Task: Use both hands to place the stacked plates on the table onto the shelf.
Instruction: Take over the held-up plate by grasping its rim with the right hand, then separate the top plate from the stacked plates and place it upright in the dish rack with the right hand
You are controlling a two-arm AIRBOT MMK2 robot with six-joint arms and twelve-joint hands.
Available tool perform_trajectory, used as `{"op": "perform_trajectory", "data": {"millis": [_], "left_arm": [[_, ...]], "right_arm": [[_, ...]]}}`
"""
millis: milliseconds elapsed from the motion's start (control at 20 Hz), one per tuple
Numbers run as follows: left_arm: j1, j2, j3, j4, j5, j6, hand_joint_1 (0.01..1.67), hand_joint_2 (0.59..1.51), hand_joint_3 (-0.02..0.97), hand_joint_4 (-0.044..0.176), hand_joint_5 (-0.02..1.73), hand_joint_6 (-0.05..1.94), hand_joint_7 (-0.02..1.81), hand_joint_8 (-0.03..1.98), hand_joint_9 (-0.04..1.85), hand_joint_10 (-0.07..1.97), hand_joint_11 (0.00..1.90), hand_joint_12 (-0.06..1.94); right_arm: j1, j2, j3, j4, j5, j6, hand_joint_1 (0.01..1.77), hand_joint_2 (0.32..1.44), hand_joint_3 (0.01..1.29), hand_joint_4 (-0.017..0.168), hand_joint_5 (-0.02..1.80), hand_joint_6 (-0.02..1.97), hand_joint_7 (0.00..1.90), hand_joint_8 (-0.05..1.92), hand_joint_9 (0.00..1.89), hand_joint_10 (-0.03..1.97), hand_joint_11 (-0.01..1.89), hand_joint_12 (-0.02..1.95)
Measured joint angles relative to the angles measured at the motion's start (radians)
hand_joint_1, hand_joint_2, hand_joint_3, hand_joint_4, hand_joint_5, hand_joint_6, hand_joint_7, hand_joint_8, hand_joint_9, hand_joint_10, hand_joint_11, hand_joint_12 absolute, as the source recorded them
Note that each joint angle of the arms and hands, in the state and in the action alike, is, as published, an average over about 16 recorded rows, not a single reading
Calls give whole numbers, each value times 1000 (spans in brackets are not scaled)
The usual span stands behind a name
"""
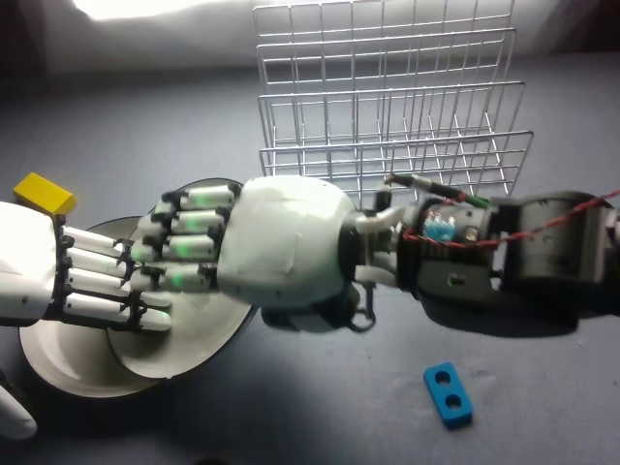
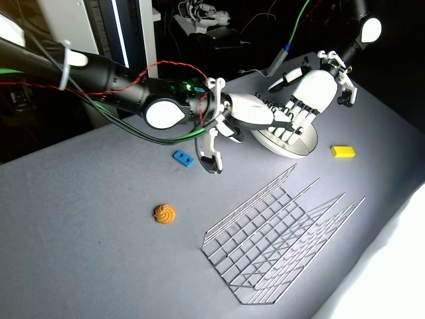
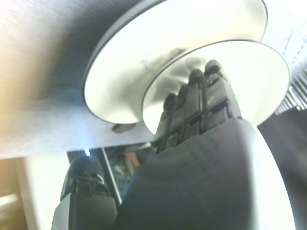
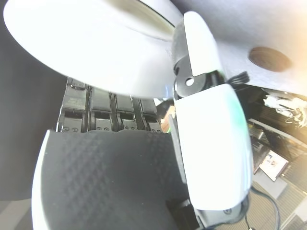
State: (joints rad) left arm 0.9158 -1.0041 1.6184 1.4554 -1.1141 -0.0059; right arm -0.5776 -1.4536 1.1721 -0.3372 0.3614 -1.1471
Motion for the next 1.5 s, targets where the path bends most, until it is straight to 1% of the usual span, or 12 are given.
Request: {"op": "perform_trajectory", "data": {"millis": [200, 450, 550, 700, 800, 950, 1050, 1200, 1300, 1400, 1500], "left_arm": [[-2, 0, 0, 3, 0, 0, 18, 1073, 21, 0, 6, 2, -11, -18, 22, 7, 15, -11], [-3, 0, 0, 4, 0, 0, 18, 1073, 21, 0, 5, 2, -11, -18, 22, 7, 15, -11], [-3, 0, 0, 5, 0, 0, 18, 1075, 21, 0, 3, 3, -11, -18, 22, 7, 16, -11], [-4, 0, 0, 5, 0, 0, 18, 1077, 21, 0, 0, 3, -11, -18, 21, 7, 16, -11], [-8, 0, 1, 7, 0, -2, 19, 1078, 21, 0, -2, 4, -11, -18, 21, 6, 15, -11], [-17, 0, 4, 12, -1, -5, 18, 1079, 21, 1, -1, 7, -8, -17, 22, 6, 15, -12], [-29, 0, 7, 15, -1, -8, 19, 1080, 21, 2, 1, 9, -5, -16, 22, 6, 15, -12], [-53, 4, 12, 15, -2, -17, 19, 1082, 21, 2, 3, 10, 1, -15, 22, 6, 15, -12], [-73, 9, 17, 16, -3, -24, 19, 1082, 21, 2, 7, 10, 5, -14, 22, 6, 15, -12], [-95, 17, 22, 20, -4, -33, 19, 1081, 21, 2, 10, 10, 8, -13, 22, 6, 15, -13], [-121, 28, 27, 25, -6, -46, 18, 1081, 22, 3, 14, 10, 11, -12, 22, 6, 15, -12]], "right_arm": [[2, -40, 47, 3, 4, -5, 1156, 1099, 21, 2, 278, 24, 223, 16, 203, 24, 25, 706], [7, -59, 80, 12, 17, -7, 1141, 1100, 20, 2, 457, 55, 451, 14, 438, 36, 110, 967], [8, -61, 84, 14, 25, -8, 1137, 1095, 19, 2, 524, 135, 548, 42, 552, 40, 174, 1070], [9, -62, 86, 18, 39, -9, 1129, 1083, 17, 2, 614, 317, 676, 129, 717, 46, 290, 1169], [10, -62, 86, 19, 49, -10, 1124, 1074, 16, 2, 664, 447, 744, 204, 813, 45, 372, 1200], [12, -63, 87, 21, 63, -11, 1127, 1058, 13, 4, 719, 642, 820, 334, 934, 43, 498, 1197], [12, -63, 87, 21, 72, -11, 1131, 1045, 12, 6, 740, 771, 847, 434, 995, 41, 573, 1199], [12, -65, 87, 20, 83, -12, 1133, 1026, 11, 8, 744, 956, 861, 617, 1062, 40, 637, 1222], [12, -65, 87, 21, 88, -11, 1133, 1018, 11, 9, 747, 1029, 862, 725, 1091, 40, 661, 1229], [12, -66, 87, 21, 92, -11, 1133, 1014, 11, 9, 757, 1051, 867, 802, 1113, 44, 672, 1229], [12, -66, 86, 22, 96, -11, 1139, 1012, 11, 9, 768, 1040, 875, 841, 1109, 123, 674, 1228]]}}
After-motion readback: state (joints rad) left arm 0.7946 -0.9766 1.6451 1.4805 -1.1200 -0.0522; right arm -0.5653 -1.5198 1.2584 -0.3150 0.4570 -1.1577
